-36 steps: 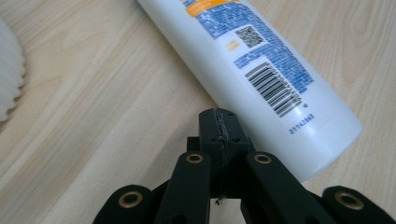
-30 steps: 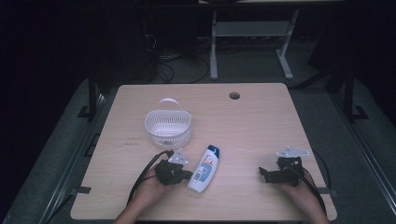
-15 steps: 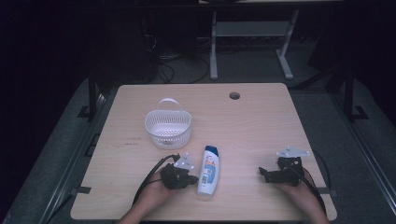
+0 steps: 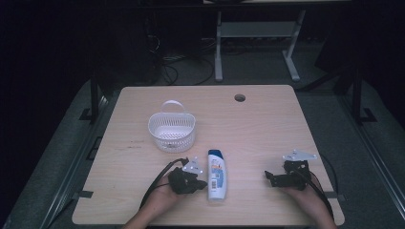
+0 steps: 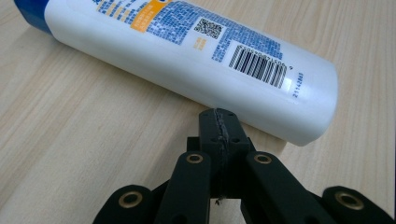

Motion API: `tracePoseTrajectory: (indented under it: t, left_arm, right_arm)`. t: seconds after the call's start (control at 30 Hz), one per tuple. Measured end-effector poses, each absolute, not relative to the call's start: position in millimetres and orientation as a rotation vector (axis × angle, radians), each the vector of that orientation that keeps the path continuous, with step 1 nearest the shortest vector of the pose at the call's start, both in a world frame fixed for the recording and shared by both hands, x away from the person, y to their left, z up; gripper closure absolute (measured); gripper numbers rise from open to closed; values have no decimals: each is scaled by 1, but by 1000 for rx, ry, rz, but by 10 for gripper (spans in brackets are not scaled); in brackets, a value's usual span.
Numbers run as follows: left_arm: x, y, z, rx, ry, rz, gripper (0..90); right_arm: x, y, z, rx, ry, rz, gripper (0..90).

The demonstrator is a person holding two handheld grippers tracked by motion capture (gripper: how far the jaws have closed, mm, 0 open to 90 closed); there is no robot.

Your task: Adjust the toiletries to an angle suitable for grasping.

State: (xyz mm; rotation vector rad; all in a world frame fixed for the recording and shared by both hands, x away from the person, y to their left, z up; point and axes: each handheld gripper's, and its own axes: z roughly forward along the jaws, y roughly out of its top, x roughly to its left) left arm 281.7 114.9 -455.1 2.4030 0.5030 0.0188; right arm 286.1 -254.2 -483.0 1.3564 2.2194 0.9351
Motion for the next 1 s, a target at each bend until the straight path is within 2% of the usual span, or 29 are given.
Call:
tracePoseTrajectory:
  t: [0.47,1.0]
  left_arm:
    - [279,94,-456,2447,455,1,900]
    - [277,69,-455,2426,401,-17,900]
  right_arm:
    - [286,-254,-483,1356,2220,936,26]
    - [286,-254,-483,1356,2222,937,26]
